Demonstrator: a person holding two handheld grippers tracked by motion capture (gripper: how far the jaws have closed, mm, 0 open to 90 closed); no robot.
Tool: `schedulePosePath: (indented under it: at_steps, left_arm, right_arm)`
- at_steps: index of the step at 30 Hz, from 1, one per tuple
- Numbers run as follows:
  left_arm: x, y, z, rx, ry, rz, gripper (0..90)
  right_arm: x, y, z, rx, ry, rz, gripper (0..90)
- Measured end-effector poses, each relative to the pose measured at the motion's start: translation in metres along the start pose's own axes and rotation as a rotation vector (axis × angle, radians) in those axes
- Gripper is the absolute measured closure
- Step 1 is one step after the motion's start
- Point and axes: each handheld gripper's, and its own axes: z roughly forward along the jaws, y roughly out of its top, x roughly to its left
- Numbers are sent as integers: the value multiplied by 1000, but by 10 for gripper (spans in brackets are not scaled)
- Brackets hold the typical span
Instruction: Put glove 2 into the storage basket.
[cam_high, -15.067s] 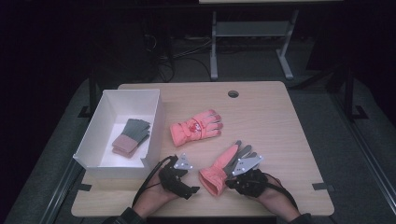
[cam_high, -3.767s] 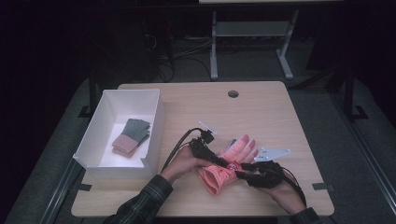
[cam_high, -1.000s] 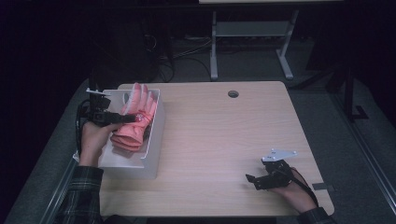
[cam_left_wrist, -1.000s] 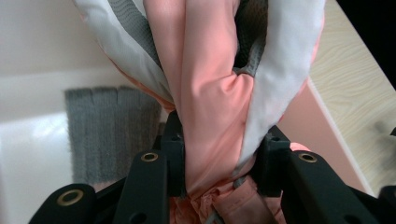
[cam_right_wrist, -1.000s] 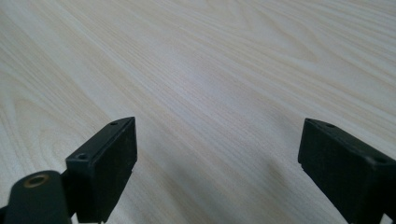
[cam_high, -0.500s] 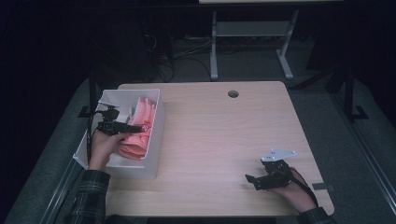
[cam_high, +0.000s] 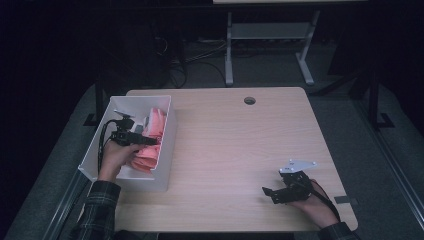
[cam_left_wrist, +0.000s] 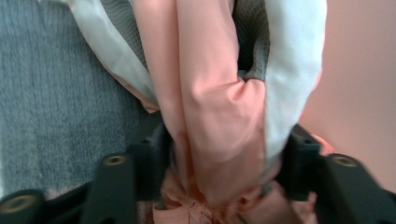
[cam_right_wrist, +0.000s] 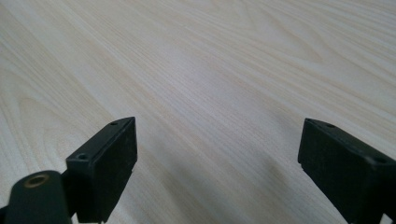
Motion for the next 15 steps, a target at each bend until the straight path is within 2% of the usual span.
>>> schedulePosePath:
  at_steps: [3,7,11,15]
  left_arm:
    - [-1,1,-4,-28,17,19,291]
    - [-3,4,-13,-64,30,39,227]
    - [-10,11,-28,-103,52,71,199]
    - [-15,16,-37,-115,53,96,191]
  right_arm:
    - [0,0,0,0,-1,16,117]
    - [-1,-1,-1,0,2,13,117]
    - [-1,0,0,-2,6,16,117]
    - [-2,-1,1,-6,13,11,117]
